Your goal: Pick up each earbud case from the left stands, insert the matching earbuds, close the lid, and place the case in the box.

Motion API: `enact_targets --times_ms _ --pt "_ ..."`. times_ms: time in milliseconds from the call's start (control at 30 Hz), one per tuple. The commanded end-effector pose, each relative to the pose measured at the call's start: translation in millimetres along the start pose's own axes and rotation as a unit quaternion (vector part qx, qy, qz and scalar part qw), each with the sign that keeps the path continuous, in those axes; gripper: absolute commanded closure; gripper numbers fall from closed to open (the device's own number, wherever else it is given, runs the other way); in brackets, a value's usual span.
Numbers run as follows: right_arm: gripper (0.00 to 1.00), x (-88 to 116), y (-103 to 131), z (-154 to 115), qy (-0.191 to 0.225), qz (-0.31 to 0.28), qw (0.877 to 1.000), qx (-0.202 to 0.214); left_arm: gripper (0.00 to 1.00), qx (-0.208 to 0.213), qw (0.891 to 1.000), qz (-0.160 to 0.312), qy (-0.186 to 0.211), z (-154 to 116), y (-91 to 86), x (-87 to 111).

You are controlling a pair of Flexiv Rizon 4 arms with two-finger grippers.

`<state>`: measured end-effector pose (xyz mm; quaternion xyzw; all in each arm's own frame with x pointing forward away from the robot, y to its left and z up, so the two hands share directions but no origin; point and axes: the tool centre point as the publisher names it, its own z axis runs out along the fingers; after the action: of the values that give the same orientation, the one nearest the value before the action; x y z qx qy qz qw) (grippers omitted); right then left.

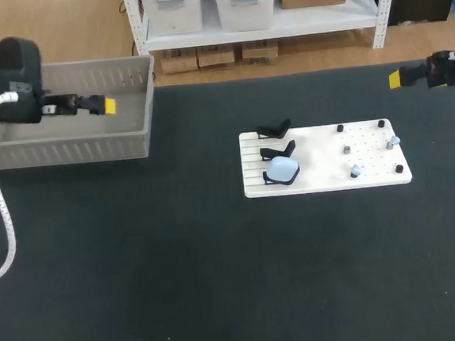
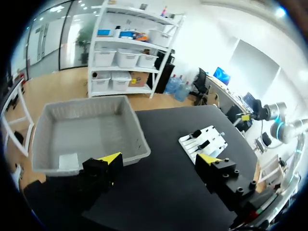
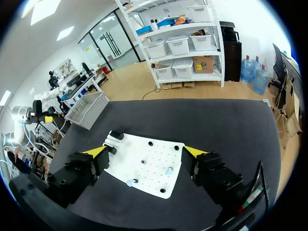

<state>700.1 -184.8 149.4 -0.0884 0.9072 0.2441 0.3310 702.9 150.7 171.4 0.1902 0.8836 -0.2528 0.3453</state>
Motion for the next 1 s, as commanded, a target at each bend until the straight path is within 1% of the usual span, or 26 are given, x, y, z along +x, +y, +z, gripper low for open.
enact_targets --times_ms 33,67,167,233,267,300,367,400,433,467,567,600,667,1000 --pt "0.00 -0.1 0.1 -0.5 0.000 0.000 1.000 0.001 0.00 0.109 0.990 0.089 -0.001 10.2 -4.5 -2.7" --pt "0.00 -0.1 0.1 -0.5 0.000 0.000 1.000 0.001 0.00 0.123 0.986 0.108 0.005 12.4 -8.3 -3.2" --pt "0.00 -0.1 0.1 -0.5 0.000 0.000 1.000 0.001 0.00 0.146 0.978 0.151 0.015 19.1 -16.3 -1.9" --pt "0.00 -0.1 0.1 -0.5 0.000 0.000 1.000 0.001 0.00 0.152 0.970 0.186 0.021 24.0 -22.7 0.9" --pt "0.00 -0.1 0.1 -0.5 0.000 0.000 1.000 0.001 0.00 0.147 0.967 0.206 0.026 26.1 -26.2 2.3" --pt "0.00 -0.1 0.1 -0.5 0.000 0.000 1.000 0.001 0.00 0.138 0.962 0.234 0.035 28.9 -30.9 4.3" --pt "0.00 -0.1 0.1 -0.5 0.000 0.000 1.000 0.001 0.00 0.152 0.949 0.273 0.049 34.7 -41.7 9.5" --pt "0.00 -0.1 0.1 -0.5 0.000 0.000 1.000 0.001 0.00 0.158 0.945 0.281 0.054 36.4 -44.9 11.1" --pt "0.00 -0.1 0.1 -0.5 0.000 0.000 1.000 0.001 0.00 0.167 0.937 0.299 0.063 40.6 -50.5 14.4" --pt "0.00 -0.1 0.1 -0.5 0.000 0.000 1.000 0.001 0.00 0.176 0.932 0.310 0.067 43.4 -54.3 17.4" --pt "0.00 -0.1 0.1 -0.5 0.000 0.000 1.000 0.001 0.00 0.203 0.918 0.331 0.076 51.6 -64.2 26.6" --pt "0.00 -0.1 0.1 -0.5 0.000 0.000 1.000 0.001 0.00 0.210 0.916 0.334 0.078 53.9 -66.9 29.5" --pt "0.00 -0.1 0.1 -0.5 0.000 0.000 1.000 0.001 0.00 0.224 0.914 0.329 0.075 57.2 -70.2 32.9" --pt "0.00 -0.1 0.1 -0.5 0.000 0.000 1.000 0.001 0.00 0.224 0.914 0.329 0.075 57.2 -70.2 32.9"
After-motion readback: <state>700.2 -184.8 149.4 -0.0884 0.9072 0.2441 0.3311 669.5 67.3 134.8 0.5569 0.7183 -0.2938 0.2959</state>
